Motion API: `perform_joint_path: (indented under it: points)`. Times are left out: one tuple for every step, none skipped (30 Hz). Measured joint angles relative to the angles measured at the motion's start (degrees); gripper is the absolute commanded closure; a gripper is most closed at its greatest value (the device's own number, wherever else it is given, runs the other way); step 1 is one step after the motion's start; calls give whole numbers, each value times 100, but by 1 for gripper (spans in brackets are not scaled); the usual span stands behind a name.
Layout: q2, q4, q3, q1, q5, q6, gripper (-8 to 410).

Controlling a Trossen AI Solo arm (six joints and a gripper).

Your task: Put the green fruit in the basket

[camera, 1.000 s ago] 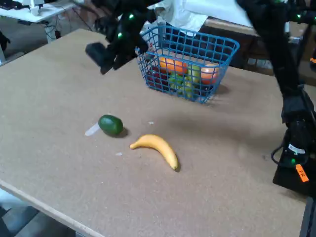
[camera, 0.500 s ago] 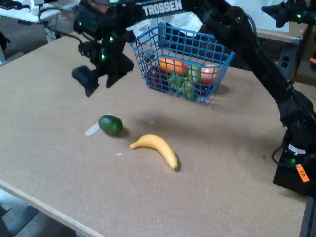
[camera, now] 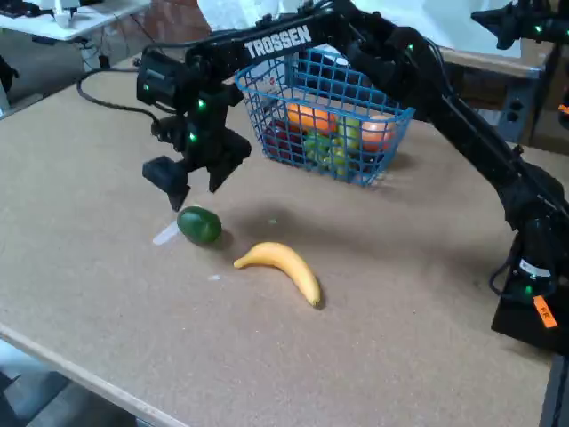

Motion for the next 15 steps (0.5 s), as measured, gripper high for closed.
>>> perform_joint_path:
  points:
    - [0, -4, -20, 17, 0, 2, 4]
    - [0, -17, -28, 33, -2, 7, 4]
    - [0, -13, -37, 50, -2, 7, 4]
    - [0, -4, -57, 63, -4, 13, 4]
    - [-2, 2, -83, 79, -4, 20, 4]
    - [-2, 17, -116, 94, -7, 24, 4]
    - [-2, 35, -160, 105, -7, 24, 4]
    - [-2, 70, -210, 114, -7, 24, 4]
    - [-2, 103, -258, 120, -4, 24, 4]
    - [-2, 142, -306, 129, -7, 26, 4]
    - [-2, 179, -354, 131, -7, 28, 4]
    - [-2, 210, -404, 136, -7, 28, 4]
    - [-2, 247, -455, 136, -7, 33, 5]
    - [-2, 278, -498, 136, -7, 39, 5]
    - [-2, 313, -542, 136, -4, 42, 5]
